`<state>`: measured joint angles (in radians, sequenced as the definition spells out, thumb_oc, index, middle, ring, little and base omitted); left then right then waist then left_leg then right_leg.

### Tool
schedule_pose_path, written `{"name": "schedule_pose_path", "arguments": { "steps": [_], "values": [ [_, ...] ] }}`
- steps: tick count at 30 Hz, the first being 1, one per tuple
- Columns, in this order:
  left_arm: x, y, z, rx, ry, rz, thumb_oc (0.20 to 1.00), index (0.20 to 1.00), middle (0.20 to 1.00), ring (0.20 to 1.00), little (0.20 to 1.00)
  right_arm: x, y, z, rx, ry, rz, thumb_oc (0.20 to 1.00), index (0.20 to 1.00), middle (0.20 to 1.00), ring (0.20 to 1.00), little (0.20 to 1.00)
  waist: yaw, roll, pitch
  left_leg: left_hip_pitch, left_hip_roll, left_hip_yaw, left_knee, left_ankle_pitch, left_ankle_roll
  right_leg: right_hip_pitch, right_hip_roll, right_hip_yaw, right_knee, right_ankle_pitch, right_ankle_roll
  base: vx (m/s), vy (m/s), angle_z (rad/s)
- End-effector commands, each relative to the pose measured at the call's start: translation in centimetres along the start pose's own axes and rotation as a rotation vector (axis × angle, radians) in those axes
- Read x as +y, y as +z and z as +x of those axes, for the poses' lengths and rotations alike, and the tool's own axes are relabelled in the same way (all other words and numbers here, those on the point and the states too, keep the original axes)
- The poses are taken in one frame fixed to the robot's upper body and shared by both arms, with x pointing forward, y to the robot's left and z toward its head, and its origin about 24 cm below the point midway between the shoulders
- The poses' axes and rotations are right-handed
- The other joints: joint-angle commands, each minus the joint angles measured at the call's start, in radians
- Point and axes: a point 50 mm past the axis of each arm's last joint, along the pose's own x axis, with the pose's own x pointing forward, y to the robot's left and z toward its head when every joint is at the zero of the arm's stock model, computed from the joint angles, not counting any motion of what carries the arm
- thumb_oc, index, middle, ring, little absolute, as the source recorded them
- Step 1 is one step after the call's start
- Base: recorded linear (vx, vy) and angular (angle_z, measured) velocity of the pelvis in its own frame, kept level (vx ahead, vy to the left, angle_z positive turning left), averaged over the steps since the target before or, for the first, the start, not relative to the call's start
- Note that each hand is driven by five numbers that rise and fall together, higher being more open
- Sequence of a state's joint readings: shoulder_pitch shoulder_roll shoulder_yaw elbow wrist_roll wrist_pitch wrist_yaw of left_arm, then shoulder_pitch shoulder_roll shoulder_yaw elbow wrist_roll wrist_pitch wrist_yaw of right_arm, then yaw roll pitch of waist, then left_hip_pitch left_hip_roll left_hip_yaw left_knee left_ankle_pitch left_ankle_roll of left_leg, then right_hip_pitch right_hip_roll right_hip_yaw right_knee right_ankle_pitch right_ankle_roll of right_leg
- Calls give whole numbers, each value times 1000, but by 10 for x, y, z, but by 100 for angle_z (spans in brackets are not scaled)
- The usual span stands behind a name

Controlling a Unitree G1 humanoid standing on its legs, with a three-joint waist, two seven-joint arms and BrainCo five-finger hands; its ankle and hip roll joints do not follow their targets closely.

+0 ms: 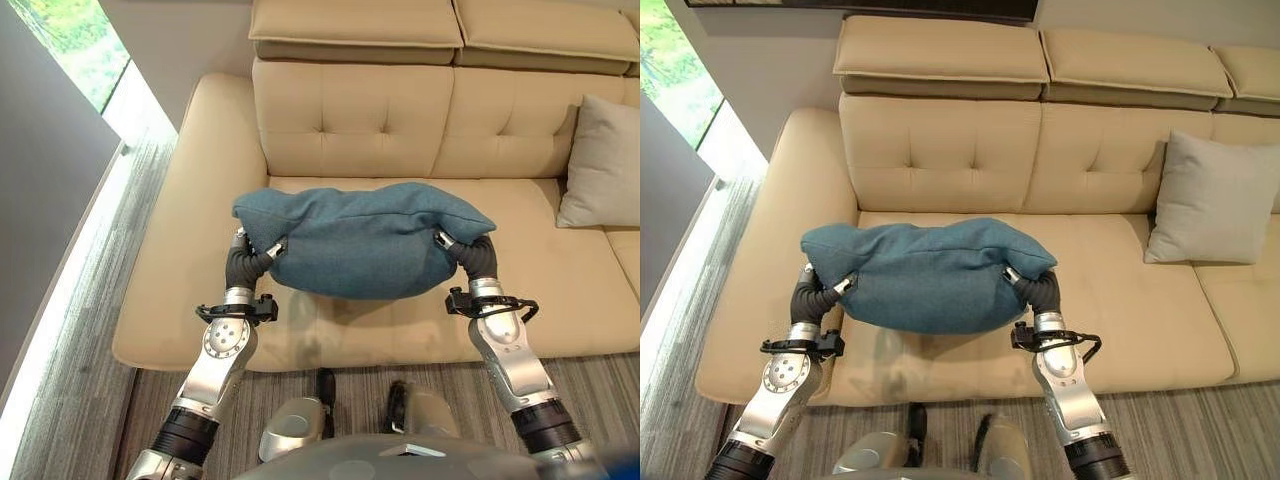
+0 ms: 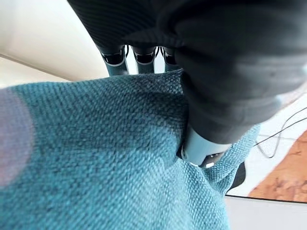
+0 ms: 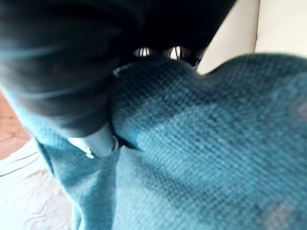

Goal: Pick up all the scattered cushions and arrange them neatly on the sofa.

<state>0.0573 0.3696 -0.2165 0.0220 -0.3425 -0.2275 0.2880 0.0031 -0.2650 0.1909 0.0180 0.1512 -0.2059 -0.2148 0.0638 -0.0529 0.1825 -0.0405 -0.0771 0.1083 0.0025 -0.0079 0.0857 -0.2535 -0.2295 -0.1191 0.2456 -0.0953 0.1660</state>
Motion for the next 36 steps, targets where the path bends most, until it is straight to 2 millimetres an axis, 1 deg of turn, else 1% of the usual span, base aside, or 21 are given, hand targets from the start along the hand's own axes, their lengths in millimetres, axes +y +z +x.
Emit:
{"name": "schedule_pose_path", "arguments": {
  "steps": [1, 2, 7, 9, 11, 14, 17, 18, 20, 22, 25, 26, 30, 31, 32, 34, 35, 36],
  "values": [
    [-18, 36, 6, -203, -80, -66, 200, 200, 200, 200, 200, -8, 45, 16, -252, -27, 11, 200, 200, 200, 200, 200, -3, -13, -68, -24, 55, -60, 77, -98, -65, 158, 59, -47, -126, 95, 6, 158, -97, 31],
    [-19, 35, 6, -199, -79, -72, 200, 200, 200, 200, 200, -10, 42, 16, -239, -28, 3, 200, 200, 200, 200, 200, -6, -12, -87, -9, 59, -60, 52, -95, -71, 186, 70, -60, -172, 98, 4, 155, -102, 28],
    [-23, 34, 9, -187, -75, -71, 200, 200, 200, 200, 200, -12, 36, 15, -202, -37, -15, 200, 200, 200, 200, 200, -8, -6, -127, 52, 71, -71, -29, -69, -94, 267, 95, -84, -280, 101, -4, 132, -91, 1],
    [-23, 34, 10, -186, -74, -70, 200, 200, 200, 200, 200, -13, 35, 16, -201, -39, -21, 200, 200, 200, 200, 200, -8, -4, -129, 63, 72, -72, -43, -64, -96, 281, 99, -88, -296, 103, -4, 66, -36, 1],
    [-26, 36, 15, -198, -62, -63, 200, 200, 200, 200, 200, -14, 37, 19, -211, -54, -43, 200, 200, 200, 200, 200, -6, 1, -139, 84, 77, -75, -79, -46, -106, 308, 107, -97, -332, 106, -5, 76, -38, 8],
    [-31, 42, 25, -223, -50, -70, 200, 200, 200, 200, 200, -12, 44, 28, -241, -63, -51, 200, 200, 200, 200, 200, -7, 6, -142, 79, 83, -77, -90, -37, -113, 303, 110, -103, -333, 101, -4, 19, -21, 17],
    [-39, 54, 39, -271, -48, -69, 200, 200, 200, 200, 200, -10, 58, 41, -297, -67, -75, 200, 200, 200, 200, 200, -7, 11, -148, 55, 88, -79, -90, -26, -125, 295, 109, -116, -333, 96, -1, 10, -12, 7],
    [-39, 54, 39, -271, -48, -69, 200, 200, 200, 200, 200, -10, 58, 41, -297, -67, -75, 200, 200, 200, 200, 200, -7, 11, -148, 55, 88, -79, -90, -26, -125, 295, 109, -116, -333, 96, -1, -18, -1, 18],
    [-50, 72, 56, -339, -62, -63, 200, 200, 200, 200, 200, -8, 74, 56, -356, -89, -94, 200, 200, 200, 200, 200, -14, 20, -149, 27, 91, -87, -90, -18, -134, 277, 106, -129, -333, 97, 3, -10, 12, 28],
    [-57, 83, 67, -371, -71, -52, 200, 200, 200, 200, 200, -5, 83, 66, -384, -92, -99, 200, 200, 200, 200, 200, -15, 25, -147, 18, 93, -91, -90, -18, -137, 267, 105, -133, -333, 97, 4, 5, 21, 29],
    [-65, 97, 81, -409, -75, -33, 200, 200, 200, 200, 200, 2, 92, 80, -405, -85, -112, 200, 200, 200, 200, 200, -15, 29, -142, 9, 95, -93, -90, -16, -141, 257, 106, -131, -333, 97, 5, -3, 13, 11],
    [-65, 97, 81, -410, -75, -33, 200, 200, 200, 200, 200, 2, 92, 80, -406, -85, -112, 200, 200, 200, 200, 200, -15, 29, -141, 9, 95, -93, -90, -16, -141, 257, 107, -131, -333, 97, 4, 0, 0, 0],
    [-72, 104, 93, -416, -83, -10, 200, 200, 200, 200, 200, 9, 94, 94, -391, -61, -156, 200, 200, 200, 200, 200, -13, 28, -136, 9, 95, -93, -90, -19, -143, 258, 105, -131, -333, 97, 3, -19, -3, 0],
    [-78, 115, 105, -433, -85, 11, 200, 200, 200, 200, 200, 14, 101, 106, -395, -59, -163, 200, 200, 200, 200, 200, -14, 30, -118, -7, 94, -94, -90, -14, -146, 240, 105, -129, -333, 102, 4, -116, -14, 2],
    [-80, 119, 110, -439, -83, 21, 200, 200, 200, 200, 200, 16, 104, 110, -397, -56, -167, 200, 200, 200, 200, 200, -14, 31, -111, -17, 94, -94, -90, -10, -147, 229, 105, -129, -333, 105, 4, -141, -15, 1],
    [-81, 129, 116, -463, -80, 32, 200, 200, 200, 200, 200, 17, 111, 118, -403, -53, -187, 200, 200, 200, 200, 200, -13, 34, -94, -52, 95, -95, -90, 3, -151, 194, 106, -129, -333, 117, 4, -103, -13, 0],
    [-81, 129, 116, -464, -80, 31, 200, 200, 200, 200, 200, 17, 112, 119, -404, -53, -187, 200, 200, 200, 200, 200, -13, 34, -95, -54, 95, -95, -90, 4, -151, 192, 106, -129, -333, 117, 4, -102, -13, 1],
    [-84, 132, 118, -471, -89, 33, 200, 200, 200, 200, 200, 16, 115, 124, -405, -55, -204, 200, 200, 200, 200, 200, -14, 35, -87, -77, 95, -95, -90, 12, -153, 168, 106, -129, -333, 124, 1, -75, -14, 1]
  ]
}}
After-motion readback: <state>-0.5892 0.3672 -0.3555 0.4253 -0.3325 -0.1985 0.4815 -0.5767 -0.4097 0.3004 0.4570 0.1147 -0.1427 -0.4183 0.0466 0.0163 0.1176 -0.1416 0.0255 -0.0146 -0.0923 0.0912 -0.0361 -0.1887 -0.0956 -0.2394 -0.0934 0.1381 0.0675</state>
